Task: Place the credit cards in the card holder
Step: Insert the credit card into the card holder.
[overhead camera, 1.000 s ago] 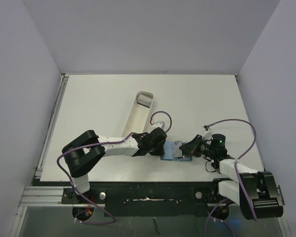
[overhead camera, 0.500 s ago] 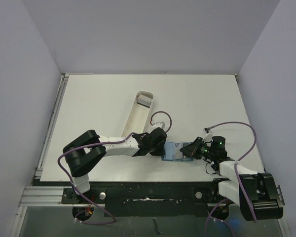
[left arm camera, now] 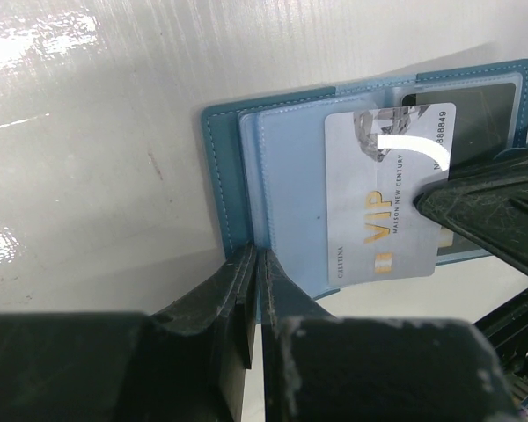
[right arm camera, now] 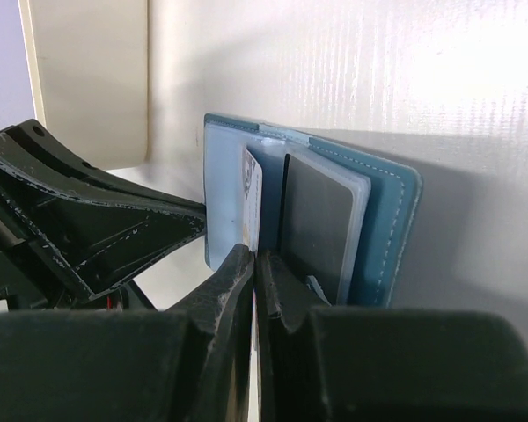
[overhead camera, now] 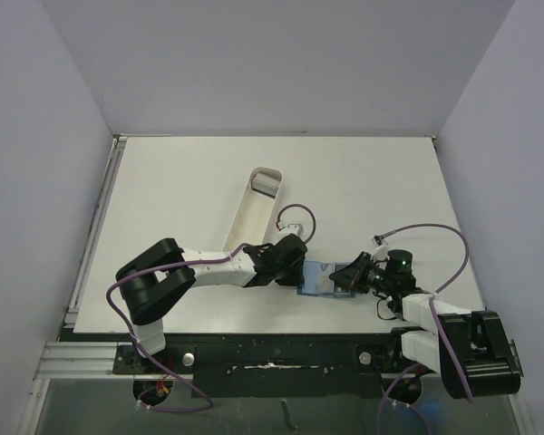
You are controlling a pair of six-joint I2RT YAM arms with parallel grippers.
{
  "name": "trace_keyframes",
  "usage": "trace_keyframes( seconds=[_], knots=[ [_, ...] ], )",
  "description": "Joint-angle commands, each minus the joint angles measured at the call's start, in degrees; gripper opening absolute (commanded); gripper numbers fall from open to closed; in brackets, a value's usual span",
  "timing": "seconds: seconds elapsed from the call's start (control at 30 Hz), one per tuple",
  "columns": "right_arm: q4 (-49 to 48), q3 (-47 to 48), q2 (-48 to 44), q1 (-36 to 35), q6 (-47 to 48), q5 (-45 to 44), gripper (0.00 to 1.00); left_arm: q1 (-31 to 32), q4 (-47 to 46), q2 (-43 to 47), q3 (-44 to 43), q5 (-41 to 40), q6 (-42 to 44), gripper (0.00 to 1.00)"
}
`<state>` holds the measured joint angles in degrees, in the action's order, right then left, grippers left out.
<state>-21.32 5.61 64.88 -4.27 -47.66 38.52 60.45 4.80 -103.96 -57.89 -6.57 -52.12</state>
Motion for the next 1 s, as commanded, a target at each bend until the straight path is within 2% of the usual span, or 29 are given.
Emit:
trace_keyframes(
  seconds=[0.0,0.3,0.37,0.43,0.57,0.7,0.97],
  knots=[
    [-0.89,1.12,0.70,-1.25,0.62,0.18,0.02,0.31,-2.25,-0.89,-1.39,0.89,-0.11,0.05],
    [-0.26,1.92,1.90,-2.26,0.31,-0.61,0.03,0.36,-2.16,-0.80,-1.55,1.11,-0.34,0.05],
    [3.60,3.09,1.05,-2.24,0.52,-1.43,0.11,0.46,-2.25,-0.67,-1.28,1.07,-0.77,0.05],
    [11.22,5.24,-2.02,-2.30,1.82,-4.11,0.27,0.48,-2.08,-0.63,-1.05,1.03,-1.17,0.05],
    [25.50,9.84,-9.56,-2.33,4.91,-10.84,0.37,0.54,-2.04,-0.63,-0.83,1.10,-1.73,0.05],
    [31.48,11.87,-12.56,-2.48,6.56,-13.39,0.38,0.55,-2.67,-0.88,-0.65,1.70,-2.17,0.05],
    [28.05,10.79,-11.46,-5.44,3.10,-14.64,0.38,0.55,-3.46,-0.63,-0.13,2.16,-2.81,0.05]
  ],
)
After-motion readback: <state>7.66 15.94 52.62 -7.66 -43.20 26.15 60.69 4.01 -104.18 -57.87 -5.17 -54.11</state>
